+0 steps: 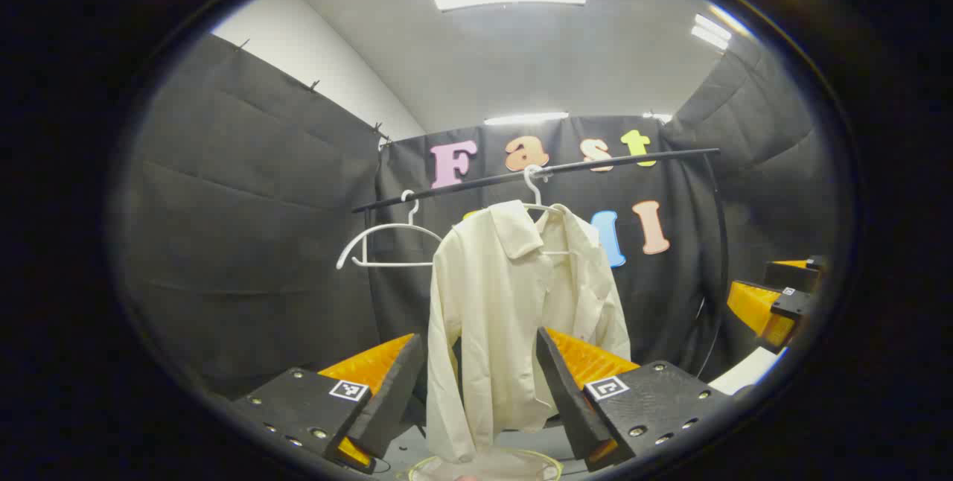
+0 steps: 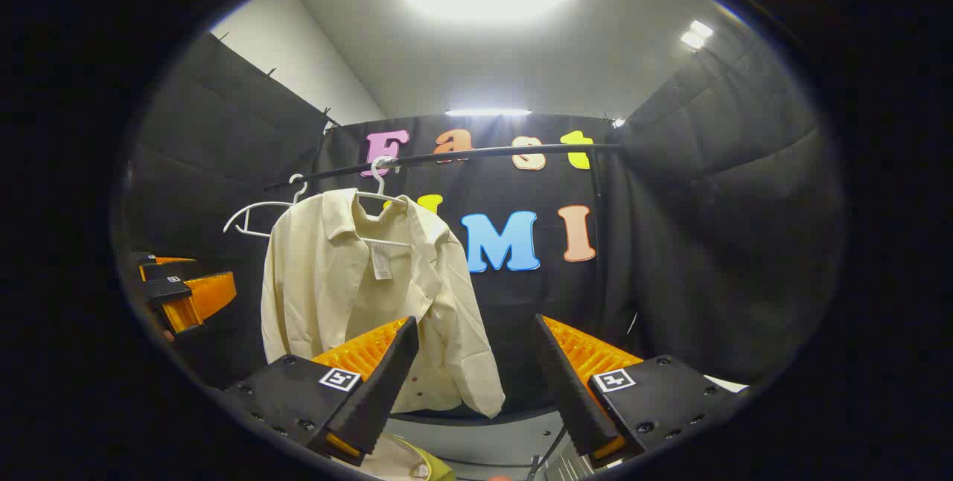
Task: Grasp the clothes on the hanger with both hands and then place them into the laundry hamper below.
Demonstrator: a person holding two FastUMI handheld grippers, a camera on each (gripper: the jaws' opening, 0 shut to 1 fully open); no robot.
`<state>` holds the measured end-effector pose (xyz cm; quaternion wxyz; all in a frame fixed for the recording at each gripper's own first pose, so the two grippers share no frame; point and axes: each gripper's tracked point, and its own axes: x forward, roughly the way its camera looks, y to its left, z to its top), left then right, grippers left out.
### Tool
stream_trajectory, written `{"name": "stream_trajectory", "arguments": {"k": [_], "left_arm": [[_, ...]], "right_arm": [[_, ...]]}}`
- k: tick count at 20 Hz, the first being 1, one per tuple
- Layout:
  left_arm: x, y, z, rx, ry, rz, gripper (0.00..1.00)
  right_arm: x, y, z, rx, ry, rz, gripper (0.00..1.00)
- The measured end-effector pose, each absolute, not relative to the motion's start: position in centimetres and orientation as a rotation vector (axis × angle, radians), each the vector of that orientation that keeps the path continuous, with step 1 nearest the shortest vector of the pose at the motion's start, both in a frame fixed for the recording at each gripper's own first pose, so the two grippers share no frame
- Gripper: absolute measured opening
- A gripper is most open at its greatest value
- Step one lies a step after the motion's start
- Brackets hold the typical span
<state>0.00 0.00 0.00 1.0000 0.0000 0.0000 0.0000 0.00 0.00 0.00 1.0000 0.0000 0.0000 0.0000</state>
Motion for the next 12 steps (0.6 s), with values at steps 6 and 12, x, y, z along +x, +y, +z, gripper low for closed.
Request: {"name": "stream_trajectory", "arguments": {"k": [6, 12], "left_arm": [[0.5, -0.2, 0.3, 0.012, -0.007, 0.002, 0.90], [1.5, -0.7, 0.4, 0.023, -0.012, 0.004, 0.90]], "right_arm": [[0.4, -0.2, -0.1, 0.004, 0.004, 0.002, 0.98], [1.1, -0.2, -0.3, 0.008, 0.006, 0.017, 0.96]]}}
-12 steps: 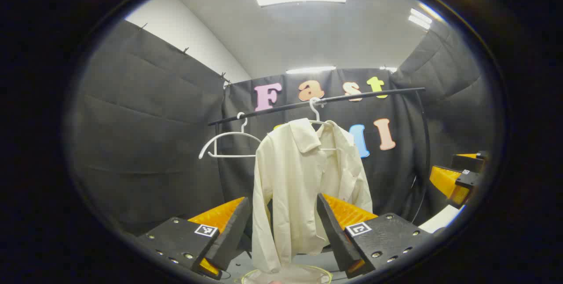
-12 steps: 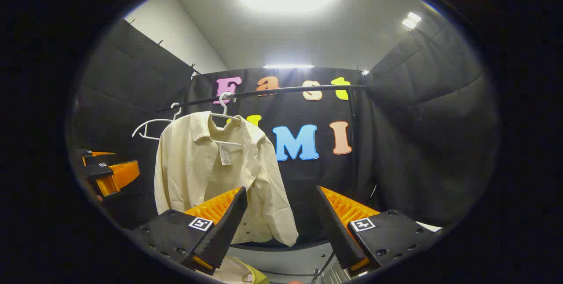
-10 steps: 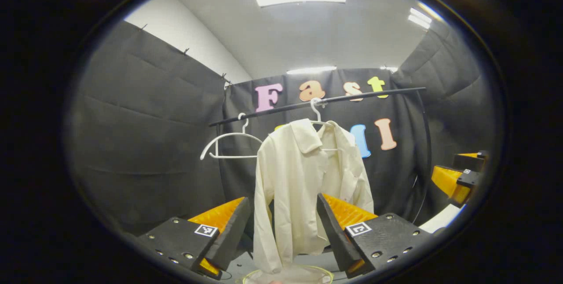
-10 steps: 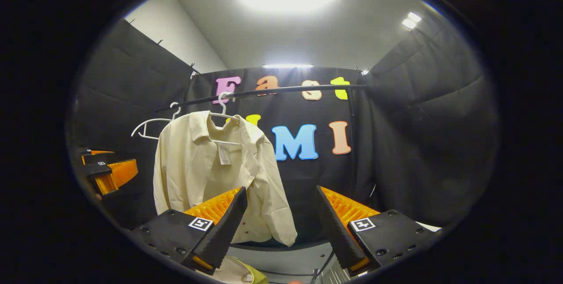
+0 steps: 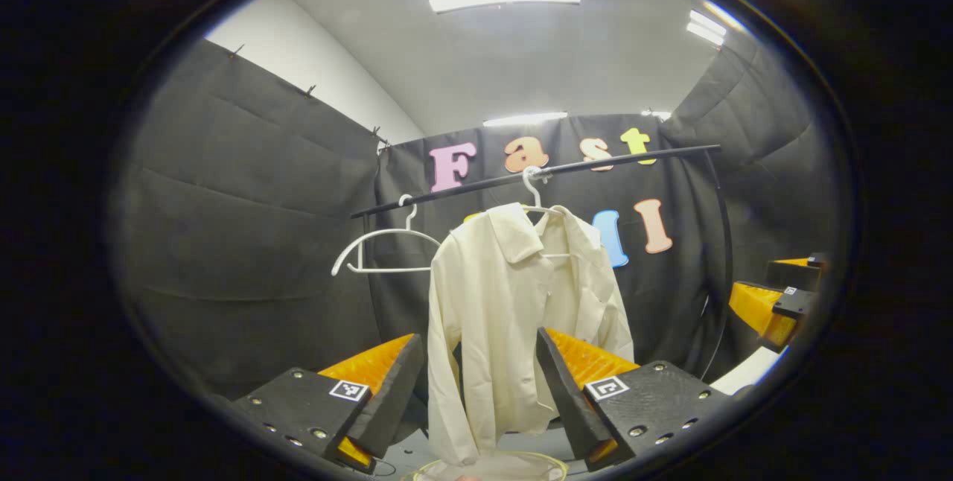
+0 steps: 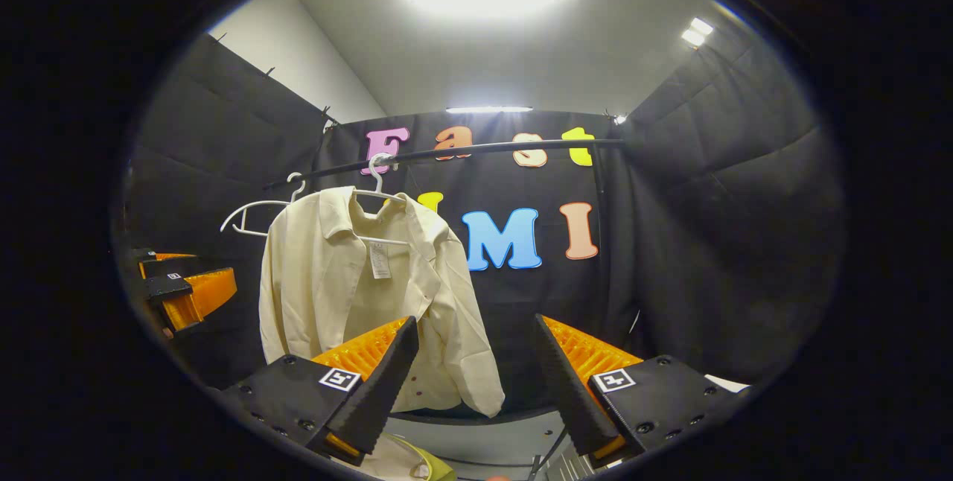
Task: Grasp the clothes on the hanger with both hands and then place them into the laundry hamper below.
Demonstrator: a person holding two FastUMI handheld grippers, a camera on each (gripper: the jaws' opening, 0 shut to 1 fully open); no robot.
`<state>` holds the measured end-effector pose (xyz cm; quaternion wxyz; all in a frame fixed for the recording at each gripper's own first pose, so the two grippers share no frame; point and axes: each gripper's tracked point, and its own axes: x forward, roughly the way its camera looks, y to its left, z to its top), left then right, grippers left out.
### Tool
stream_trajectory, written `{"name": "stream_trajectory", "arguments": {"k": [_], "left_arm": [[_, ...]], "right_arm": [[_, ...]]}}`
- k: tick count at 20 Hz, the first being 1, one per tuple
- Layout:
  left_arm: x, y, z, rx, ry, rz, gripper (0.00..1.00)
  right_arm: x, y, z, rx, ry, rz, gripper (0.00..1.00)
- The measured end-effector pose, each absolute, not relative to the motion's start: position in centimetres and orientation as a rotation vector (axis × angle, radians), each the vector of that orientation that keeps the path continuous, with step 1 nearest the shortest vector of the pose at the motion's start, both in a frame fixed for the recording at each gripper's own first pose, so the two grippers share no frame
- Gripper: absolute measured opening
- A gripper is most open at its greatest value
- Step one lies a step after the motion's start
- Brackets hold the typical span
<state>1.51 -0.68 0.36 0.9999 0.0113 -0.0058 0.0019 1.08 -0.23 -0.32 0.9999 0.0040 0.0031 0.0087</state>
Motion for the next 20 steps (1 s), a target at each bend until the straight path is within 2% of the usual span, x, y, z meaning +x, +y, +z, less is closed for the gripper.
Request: {"name": "stream_trajectory", "arguments": {"k": [7, 20], "left_arm": [[4.8, -2.4, 0.2, 0.033, -0.008, 0.013, 0.90], [14.2, -5.0, 0.9, 0.074, -0.026, 0.091, 0.90]], "right_arm": [[4.7, -0.2, 0.3, 0.027, -0.002, 0.049, 0.97], [14.8, 2.6, 0.7, 0.082, -0.018, 0.193, 0.98]]}}
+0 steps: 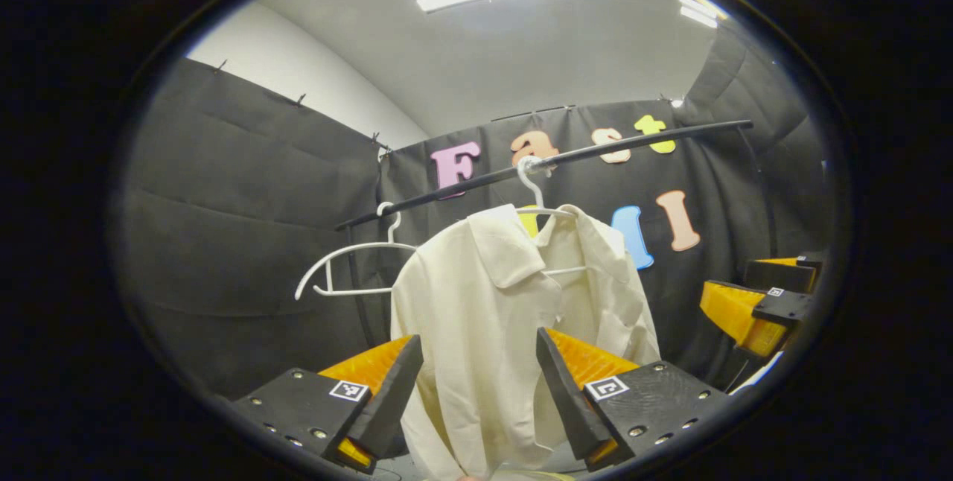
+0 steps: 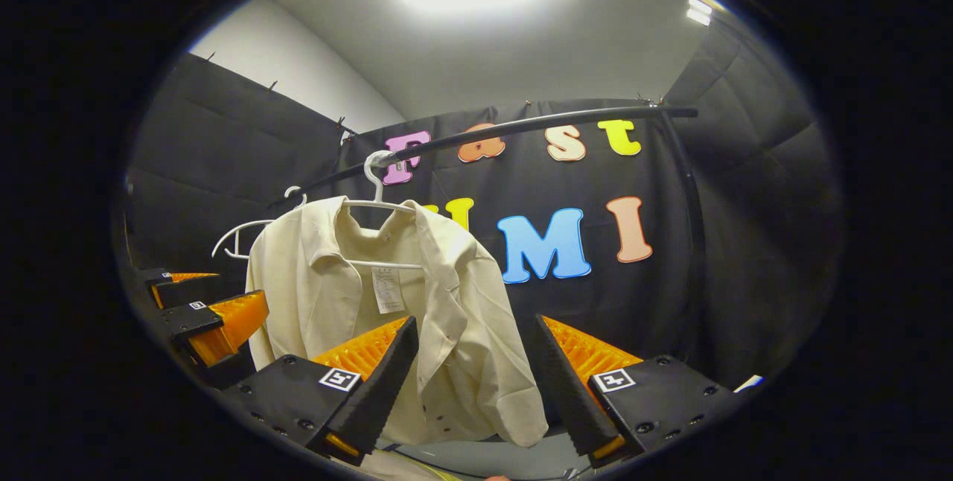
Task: Grasp the clothes on the hanger with both hands and then place them into the laundry hamper below.
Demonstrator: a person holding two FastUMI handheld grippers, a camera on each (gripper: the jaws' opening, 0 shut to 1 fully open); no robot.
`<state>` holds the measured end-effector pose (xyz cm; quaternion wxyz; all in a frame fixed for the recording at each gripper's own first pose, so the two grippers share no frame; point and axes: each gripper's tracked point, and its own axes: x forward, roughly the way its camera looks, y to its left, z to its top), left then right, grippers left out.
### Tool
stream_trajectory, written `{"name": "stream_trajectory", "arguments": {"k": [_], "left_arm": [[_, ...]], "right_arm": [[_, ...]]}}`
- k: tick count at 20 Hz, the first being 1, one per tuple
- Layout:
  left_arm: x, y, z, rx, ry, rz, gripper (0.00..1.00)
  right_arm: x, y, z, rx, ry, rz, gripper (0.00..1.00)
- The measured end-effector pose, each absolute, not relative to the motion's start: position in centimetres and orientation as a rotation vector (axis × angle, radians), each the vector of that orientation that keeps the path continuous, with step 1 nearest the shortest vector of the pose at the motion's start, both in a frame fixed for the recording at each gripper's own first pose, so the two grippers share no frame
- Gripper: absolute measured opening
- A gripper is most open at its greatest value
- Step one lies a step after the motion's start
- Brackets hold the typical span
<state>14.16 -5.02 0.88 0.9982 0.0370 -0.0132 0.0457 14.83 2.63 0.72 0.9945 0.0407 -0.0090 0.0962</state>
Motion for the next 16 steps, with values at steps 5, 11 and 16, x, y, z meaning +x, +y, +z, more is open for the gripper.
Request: {"name": "stream_trajectory", "arguments": {"k": [5, 11, 16], "left_arm": [[17.7, -6.8, 0.1, 0.082, -0.022, 0.101, 0.90], [22.0, -9.1, -2.3, 0.084, 0.020, 0.109, 0.89], [24.7, -9.0, -4.0, 0.092, 0.042, 0.167, 0.90]], "right_arm": [[18.6, 3.9, 0.3, 0.091, -0.019, 0.249, 0.97], [23.0, 5.3, -0.6, 0.094, -0.013, 0.314, 0.97], [26.6, 6.2, -2.0, 0.112, 0.007, 0.345, 0.97]]}}
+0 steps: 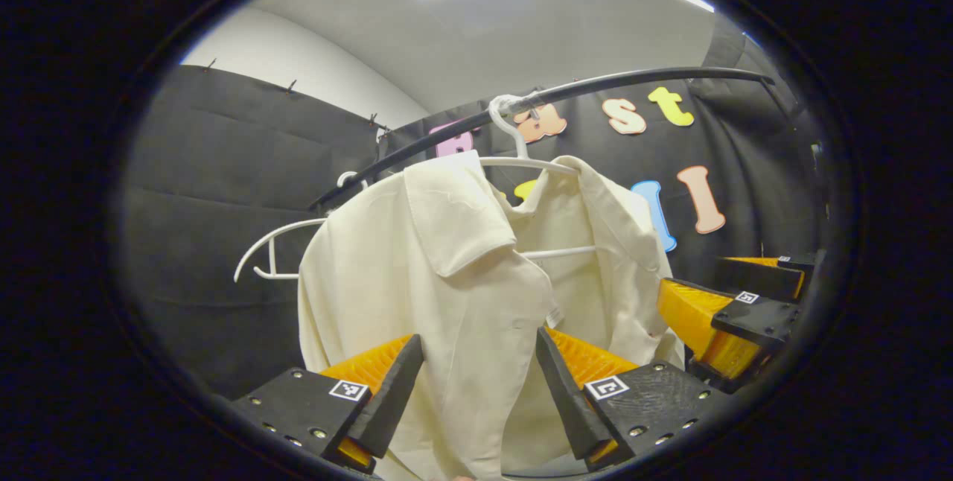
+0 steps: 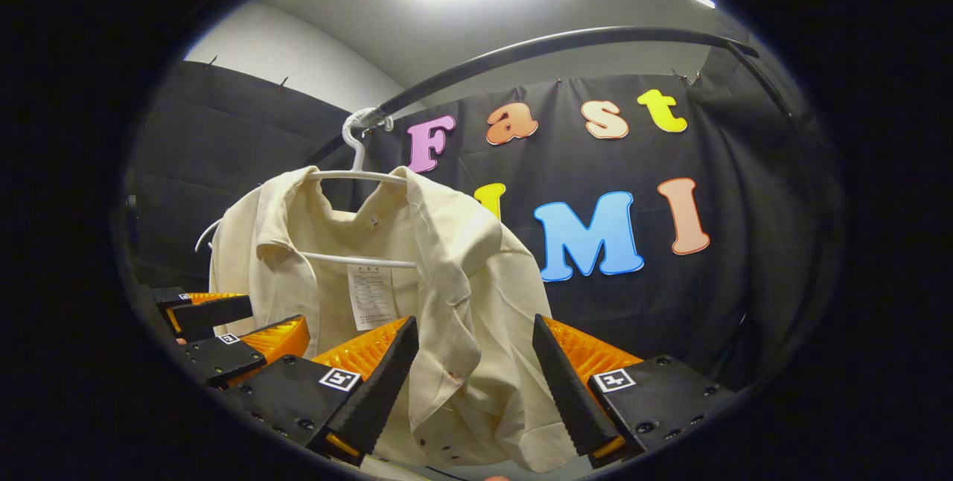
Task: Grasp the clothes on the hanger with both hands and then place them into the laundry hamper below.
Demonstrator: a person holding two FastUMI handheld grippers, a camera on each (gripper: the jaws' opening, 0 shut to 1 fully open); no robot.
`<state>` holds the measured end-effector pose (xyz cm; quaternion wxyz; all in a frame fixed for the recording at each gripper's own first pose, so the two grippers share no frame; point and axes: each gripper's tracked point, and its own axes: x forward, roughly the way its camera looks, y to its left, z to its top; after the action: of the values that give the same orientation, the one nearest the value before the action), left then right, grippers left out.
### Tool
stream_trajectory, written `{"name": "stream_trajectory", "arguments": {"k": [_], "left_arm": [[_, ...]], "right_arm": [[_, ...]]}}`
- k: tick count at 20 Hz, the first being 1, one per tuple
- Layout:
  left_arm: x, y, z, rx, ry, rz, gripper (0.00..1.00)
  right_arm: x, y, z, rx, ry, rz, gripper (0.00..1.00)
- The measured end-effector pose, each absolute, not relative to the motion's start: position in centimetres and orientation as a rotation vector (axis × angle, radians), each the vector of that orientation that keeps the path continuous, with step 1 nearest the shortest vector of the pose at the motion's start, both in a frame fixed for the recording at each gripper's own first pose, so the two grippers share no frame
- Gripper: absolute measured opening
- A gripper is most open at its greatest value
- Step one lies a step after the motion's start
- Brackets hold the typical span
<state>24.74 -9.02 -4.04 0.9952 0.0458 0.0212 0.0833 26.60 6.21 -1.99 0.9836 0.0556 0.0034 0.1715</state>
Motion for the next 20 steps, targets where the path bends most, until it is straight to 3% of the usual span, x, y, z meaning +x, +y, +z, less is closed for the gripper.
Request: {"name": "stream_trajectory", "arguments": {"k": [11, 19, 20], "left_arm": [[27.1, -5.4, -5.8, 0.141, 0.055, 0.331, 0.90], [27.6, -3.4, -5.7, 0.198, 0.050, 0.376, 0.90], [27.3, -3.1, -5.6, 0.203, 0.042, 0.387, 0.72]], "right_arm": [[31.1, 8.7, -3.7, 0.100, 0.023, 0.401, 0.96], [33.6, 11.0, -4.4, 0.099, 0.046, 0.402, 0.95], [33.7, 11.6, -4.4, 0.109, 0.053, 0.413, 0.95]]}}
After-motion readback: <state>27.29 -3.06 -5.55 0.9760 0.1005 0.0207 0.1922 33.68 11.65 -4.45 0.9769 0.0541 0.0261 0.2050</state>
